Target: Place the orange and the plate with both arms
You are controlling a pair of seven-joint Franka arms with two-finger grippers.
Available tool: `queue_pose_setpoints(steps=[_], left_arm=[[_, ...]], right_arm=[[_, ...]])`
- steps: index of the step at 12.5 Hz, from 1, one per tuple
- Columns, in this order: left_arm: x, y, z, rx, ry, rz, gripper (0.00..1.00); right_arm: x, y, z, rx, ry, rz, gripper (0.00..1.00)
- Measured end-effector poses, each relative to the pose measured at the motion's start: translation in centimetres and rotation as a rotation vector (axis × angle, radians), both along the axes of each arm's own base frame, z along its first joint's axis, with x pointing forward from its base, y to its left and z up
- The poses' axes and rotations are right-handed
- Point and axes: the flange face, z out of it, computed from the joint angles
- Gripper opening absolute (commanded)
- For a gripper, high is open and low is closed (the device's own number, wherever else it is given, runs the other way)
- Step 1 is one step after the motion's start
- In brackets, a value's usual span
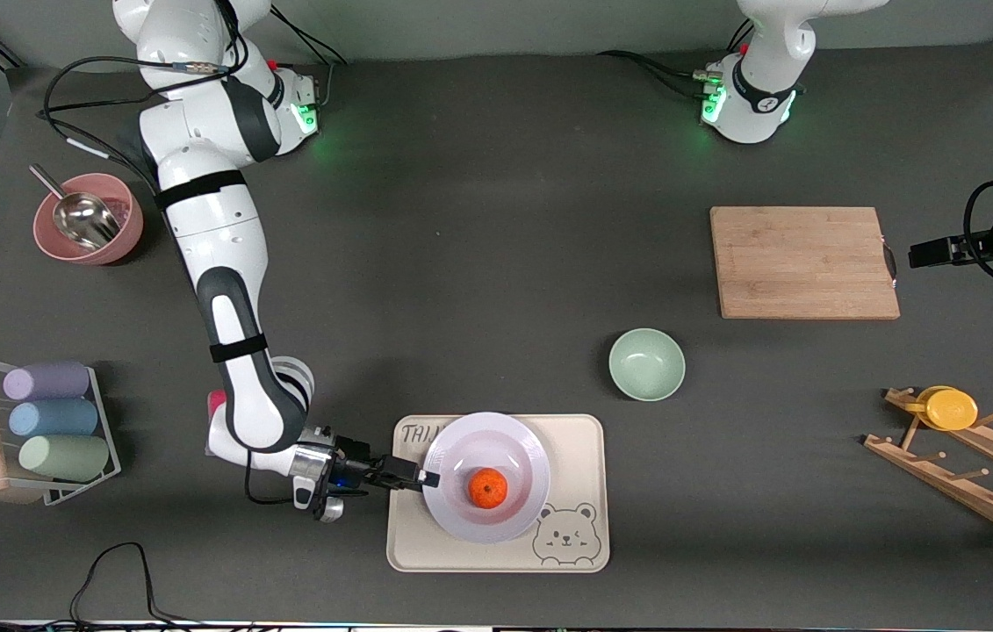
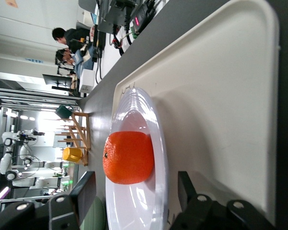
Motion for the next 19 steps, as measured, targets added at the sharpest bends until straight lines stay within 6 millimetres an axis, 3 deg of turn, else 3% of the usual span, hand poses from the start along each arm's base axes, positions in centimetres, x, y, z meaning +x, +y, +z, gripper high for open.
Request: queue_pose_setpoints(steps=[4, 6, 8, 9, 11, 14, 19], left_arm=[[0.0, 0.0, 0.0, 0.0, 0.0, -0.001, 1.0], [0.0, 0.0, 0.0, 0.0, 0.001, -0.001, 1.0], [0.0, 0.0, 0.0, 0.0, 0.001, -0.001, 1.0], [0.0, 0.0, 0.0, 0.0, 0.001, -0.001, 1.0], [0.0, 0.0, 0.0, 0.0, 0.001, -0.001, 1.0], [-0.2, 0.1, 0.5, 0.001, -0.01, 0.001, 1.0], [-2.6, -0.6, 5.6, 0.007, -0.136, -0.001, 1.0]], right_arm=[[0.9, -3.5, 1.5, -0.038, 0.084, 0.018, 0.8], [1.5, -4.8, 4.6, -0.057, 0.143, 0.03, 0.83], [1.7, -5.8, 8.5, -0.103, 0.189, 0.047, 1.0], [1.5, -6.6, 10.4, -0.157, 0.22, 0.062, 1.0], [0.9, -8.0, 15.3, -0.303, 0.271, 0.095, 1.0], [-1.8, -9.6, 24.7, -0.549, 0.338, 0.148, 1.0], [-8.4, -15.6, 38.9, -0.854, 0.414, 0.173, 1.0]])
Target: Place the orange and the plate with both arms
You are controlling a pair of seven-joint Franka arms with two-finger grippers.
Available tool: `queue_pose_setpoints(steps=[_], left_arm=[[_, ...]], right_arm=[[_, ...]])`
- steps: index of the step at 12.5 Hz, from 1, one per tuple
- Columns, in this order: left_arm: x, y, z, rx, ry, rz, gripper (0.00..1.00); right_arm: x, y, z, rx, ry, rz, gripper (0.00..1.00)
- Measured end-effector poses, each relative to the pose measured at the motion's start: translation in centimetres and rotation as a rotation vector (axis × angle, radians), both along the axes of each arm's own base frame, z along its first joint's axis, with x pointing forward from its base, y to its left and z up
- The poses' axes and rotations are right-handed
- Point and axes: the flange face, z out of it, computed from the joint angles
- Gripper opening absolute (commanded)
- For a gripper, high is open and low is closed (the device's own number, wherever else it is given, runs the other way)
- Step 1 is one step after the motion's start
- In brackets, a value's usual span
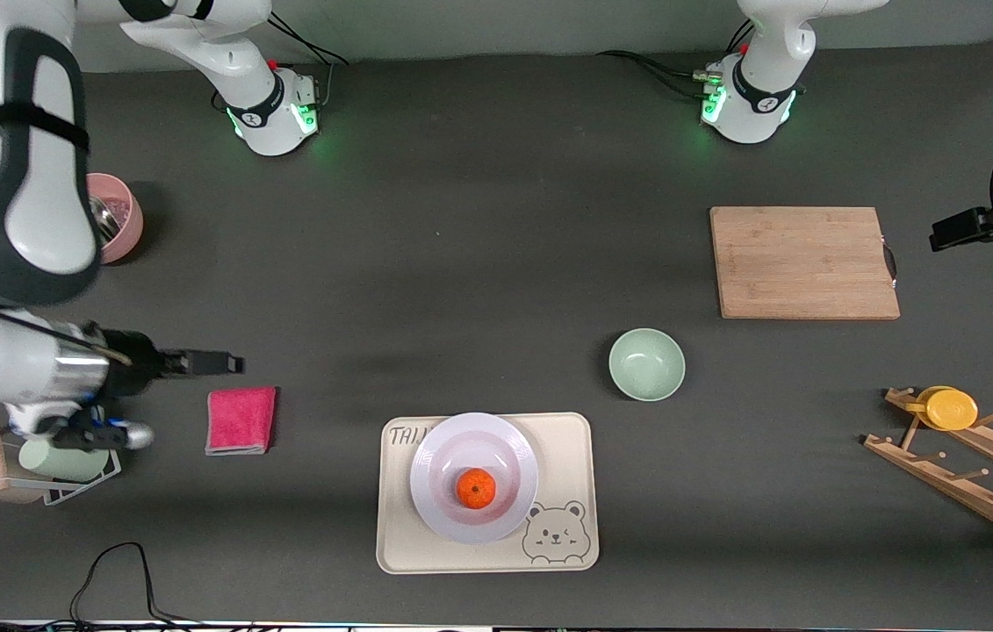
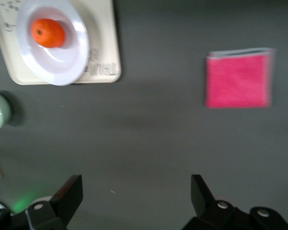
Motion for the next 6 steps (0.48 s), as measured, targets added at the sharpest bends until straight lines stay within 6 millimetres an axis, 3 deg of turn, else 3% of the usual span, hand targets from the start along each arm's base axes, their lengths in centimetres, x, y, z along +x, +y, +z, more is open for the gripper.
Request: queue_pose_setpoints(steps=[3, 6], left_arm=[[-2.9, -0.8, 0.2, 0.002, -0.053, -0.004, 1.0], [-3.6, -0.8, -0.3, 0.002, -0.059, -0.005, 1.0]], right_arm=[[-3.8, -3.0, 7.1, -0.156, -0.076, 0.008, 1.0], [-7.4, -6.7, 9.2, -0.199, -0.084, -0.03, 1.0]])
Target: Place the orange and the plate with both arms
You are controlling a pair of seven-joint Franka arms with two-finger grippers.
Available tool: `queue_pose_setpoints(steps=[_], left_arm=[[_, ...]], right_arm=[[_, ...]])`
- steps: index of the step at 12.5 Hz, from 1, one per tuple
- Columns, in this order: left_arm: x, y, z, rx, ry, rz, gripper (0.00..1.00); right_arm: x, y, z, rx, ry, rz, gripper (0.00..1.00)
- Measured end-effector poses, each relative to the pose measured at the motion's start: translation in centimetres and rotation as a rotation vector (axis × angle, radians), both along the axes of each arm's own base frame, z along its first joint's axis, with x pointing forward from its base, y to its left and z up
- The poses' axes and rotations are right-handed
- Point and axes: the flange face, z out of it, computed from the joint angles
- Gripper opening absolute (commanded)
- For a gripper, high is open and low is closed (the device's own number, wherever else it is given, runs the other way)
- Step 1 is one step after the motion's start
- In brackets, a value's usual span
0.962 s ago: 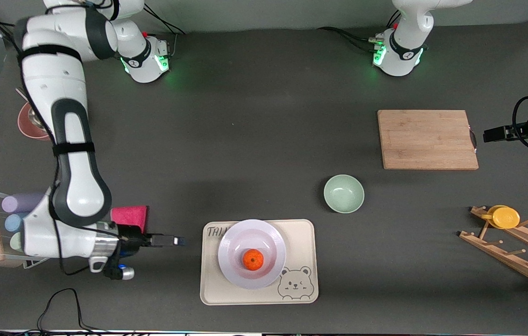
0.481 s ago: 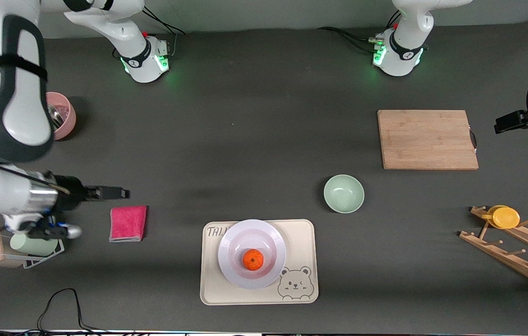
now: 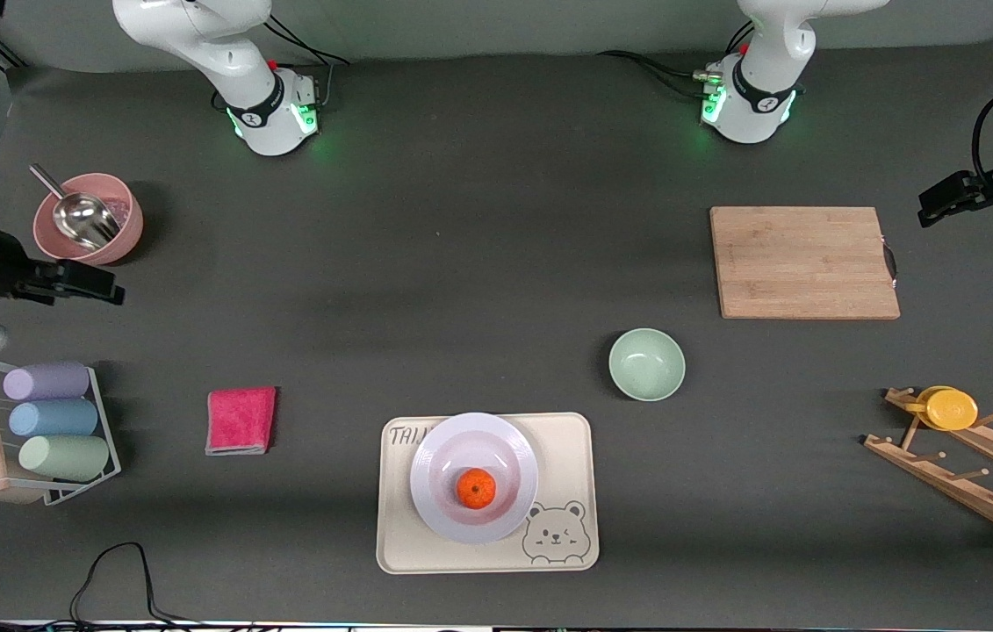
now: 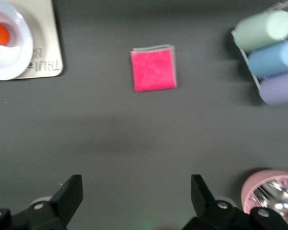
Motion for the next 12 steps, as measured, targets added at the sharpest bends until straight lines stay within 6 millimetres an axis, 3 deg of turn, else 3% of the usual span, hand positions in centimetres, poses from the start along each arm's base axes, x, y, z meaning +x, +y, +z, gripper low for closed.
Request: queue_pose_setpoints(steps=[3, 5, 12], left_arm=[[0.1, -0.2, -0.1, 0.0, 0.001, -0.003, 1.0], [0.1, -0.2, -0.1, 0.0, 0.001, -0.004, 1.0], [0.1, -0.2, 0.0, 0.0, -0.002, -0.003, 1.0]], right_arm=[[-1.9, -2.7, -0.8, -0.012, -0.027, -0.037, 1.0], [-2.3, -2.8, -1.5, -0.033, -0.029, -0.031, 1.0], [-2.5, -2.7, -0.8, -0.056, -0.043, -0.022, 1.0]])
